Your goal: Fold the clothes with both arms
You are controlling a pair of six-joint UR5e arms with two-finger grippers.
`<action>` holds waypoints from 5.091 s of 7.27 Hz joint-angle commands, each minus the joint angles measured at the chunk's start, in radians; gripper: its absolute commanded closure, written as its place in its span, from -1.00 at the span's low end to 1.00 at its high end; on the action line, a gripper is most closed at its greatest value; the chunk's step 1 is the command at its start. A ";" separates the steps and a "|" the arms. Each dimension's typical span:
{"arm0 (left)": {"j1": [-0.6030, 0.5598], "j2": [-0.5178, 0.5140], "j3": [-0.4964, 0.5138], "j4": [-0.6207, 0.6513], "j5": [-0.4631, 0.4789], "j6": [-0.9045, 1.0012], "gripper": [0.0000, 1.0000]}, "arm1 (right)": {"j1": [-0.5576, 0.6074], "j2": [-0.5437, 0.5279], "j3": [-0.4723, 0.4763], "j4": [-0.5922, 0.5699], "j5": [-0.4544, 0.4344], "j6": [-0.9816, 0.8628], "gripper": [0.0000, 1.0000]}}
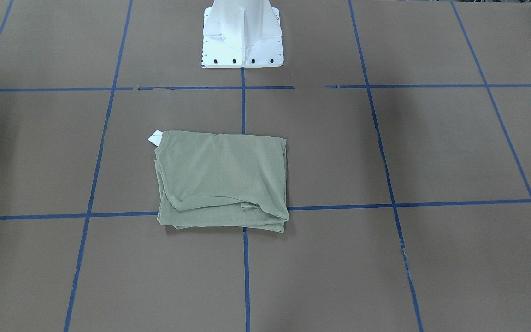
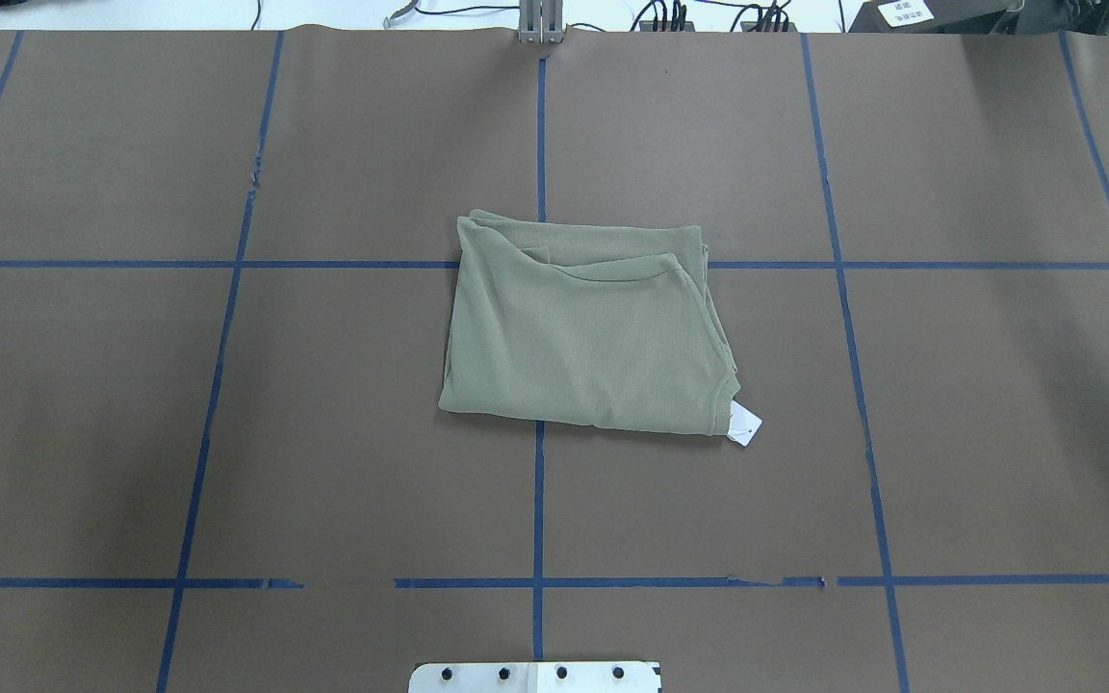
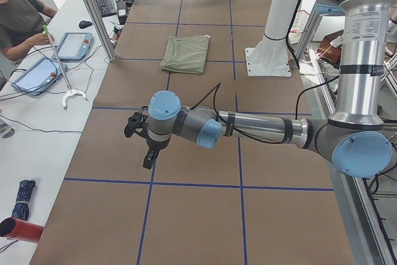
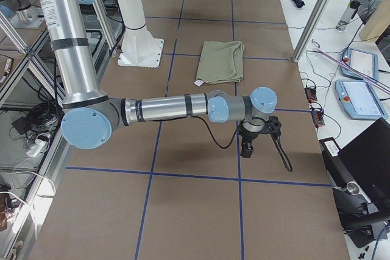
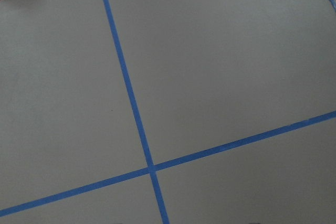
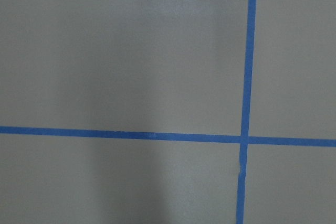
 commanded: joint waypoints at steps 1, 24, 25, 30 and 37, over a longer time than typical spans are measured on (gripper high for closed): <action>-0.006 0.050 -0.058 0.009 -0.001 -0.004 -1.00 | -0.001 -0.013 0.012 0.007 -0.009 -0.001 -1.00; 0.004 0.110 -0.075 0.198 -0.034 0.043 -1.00 | -0.017 -0.111 0.175 0.007 -0.030 0.072 -1.00; 0.004 0.111 -0.074 0.198 -0.034 0.043 -1.00 | -0.017 -0.127 0.180 0.008 -0.030 0.072 -1.00; 0.004 0.108 -0.077 0.198 -0.034 0.043 -1.00 | -0.017 -0.150 0.190 0.008 -0.032 0.067 -1.00; 0.004 0.087 -0.080 0.197 -0.034 0.043 -1.00 | -0.017 -0.185 0.209 0.010 -0.026 0.068 -1.00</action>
